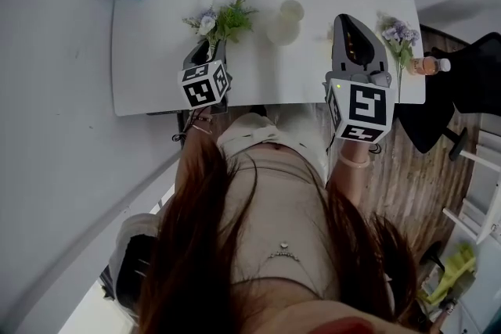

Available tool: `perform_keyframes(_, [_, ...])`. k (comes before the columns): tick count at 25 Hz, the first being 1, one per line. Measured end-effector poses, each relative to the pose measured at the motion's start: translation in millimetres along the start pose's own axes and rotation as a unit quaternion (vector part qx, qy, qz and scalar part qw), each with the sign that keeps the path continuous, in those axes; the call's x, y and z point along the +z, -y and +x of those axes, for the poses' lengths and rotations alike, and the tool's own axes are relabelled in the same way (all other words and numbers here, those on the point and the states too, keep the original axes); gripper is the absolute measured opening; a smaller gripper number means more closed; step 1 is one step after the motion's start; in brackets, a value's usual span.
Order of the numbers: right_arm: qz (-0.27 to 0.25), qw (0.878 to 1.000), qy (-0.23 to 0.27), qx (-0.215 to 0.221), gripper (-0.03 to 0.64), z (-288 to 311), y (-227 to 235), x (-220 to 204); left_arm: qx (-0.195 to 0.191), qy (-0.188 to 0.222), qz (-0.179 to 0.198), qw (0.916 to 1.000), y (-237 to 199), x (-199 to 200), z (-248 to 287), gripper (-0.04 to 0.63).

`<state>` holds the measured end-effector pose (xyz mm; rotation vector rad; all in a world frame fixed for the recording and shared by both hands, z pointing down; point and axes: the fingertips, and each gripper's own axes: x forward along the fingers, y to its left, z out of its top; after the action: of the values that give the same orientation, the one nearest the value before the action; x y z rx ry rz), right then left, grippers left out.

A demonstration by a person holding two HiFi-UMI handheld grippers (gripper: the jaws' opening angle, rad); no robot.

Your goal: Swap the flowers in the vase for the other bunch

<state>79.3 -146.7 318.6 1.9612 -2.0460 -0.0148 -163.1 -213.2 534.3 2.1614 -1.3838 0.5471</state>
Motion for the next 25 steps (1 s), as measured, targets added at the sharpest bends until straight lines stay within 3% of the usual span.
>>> perform_keyframes(4, [0.009, 1.000, -0.003, 0.002, 0.028, -7.9, -15.4, -2.4, 0.001, 0.010, 0.014, 0.9999, -1.7, 1.4, -18.9, 0.121])
perform_keyframes(9, [0.009, 1.000, 0.007, 0.018, 0.028, -7.1, -24.7, 5.3, 0.018, 0.031, 0.021, 0.9991, -1.2, 8.0, -38.1, 0.054])
perform_keyframes(25, [-0.013, 0.998, 0.013, 0.058, 0.028, -66.4, -24.6, 2.1, 0.042, 0.106, 0.006, 0.9935, 19.9, 21.6, -102.0, 0.038])
